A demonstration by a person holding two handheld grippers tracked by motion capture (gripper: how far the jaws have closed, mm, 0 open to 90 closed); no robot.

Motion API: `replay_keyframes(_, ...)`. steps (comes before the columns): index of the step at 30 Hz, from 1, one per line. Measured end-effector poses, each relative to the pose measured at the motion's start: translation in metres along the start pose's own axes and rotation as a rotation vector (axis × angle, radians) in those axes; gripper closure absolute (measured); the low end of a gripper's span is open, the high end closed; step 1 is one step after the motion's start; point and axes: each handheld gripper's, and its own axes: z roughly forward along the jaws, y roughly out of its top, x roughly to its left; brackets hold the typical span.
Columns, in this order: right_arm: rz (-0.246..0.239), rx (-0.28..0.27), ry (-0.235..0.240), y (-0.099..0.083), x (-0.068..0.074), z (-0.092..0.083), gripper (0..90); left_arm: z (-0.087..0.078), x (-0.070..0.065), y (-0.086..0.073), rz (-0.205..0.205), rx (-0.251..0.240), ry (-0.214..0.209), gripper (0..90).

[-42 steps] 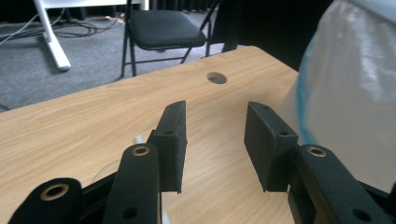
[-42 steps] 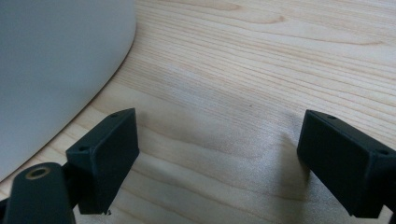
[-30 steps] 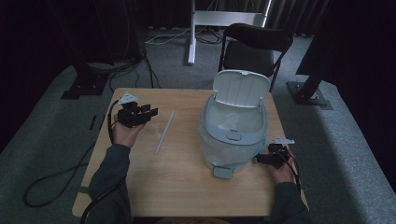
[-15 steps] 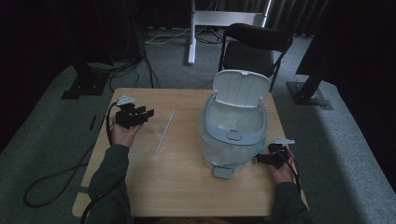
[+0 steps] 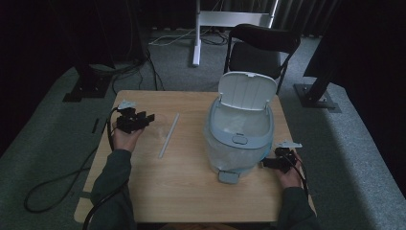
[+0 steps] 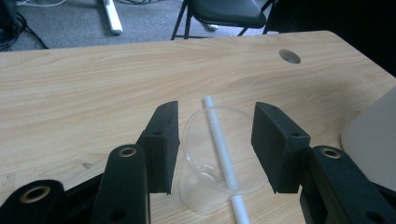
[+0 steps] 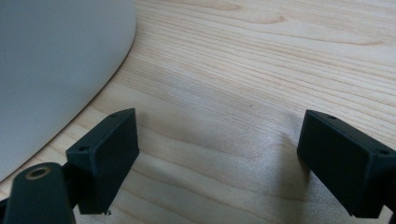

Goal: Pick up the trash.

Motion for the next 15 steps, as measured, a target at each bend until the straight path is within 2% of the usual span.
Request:
replay_keyframes(10,0.000,0.000,0.000,0.0000,0.0000,0.0000,11.6,0.0045,0.0066,-0.0062,-0.027,0.006,0.026,51.2)
replay_keyframes(15,0.001,0.000,0.000,0.0000,0.0000,0.0000,11.6,0.0053,0.0081,-0.0075,-0.025,0.015,0.038,51.0)
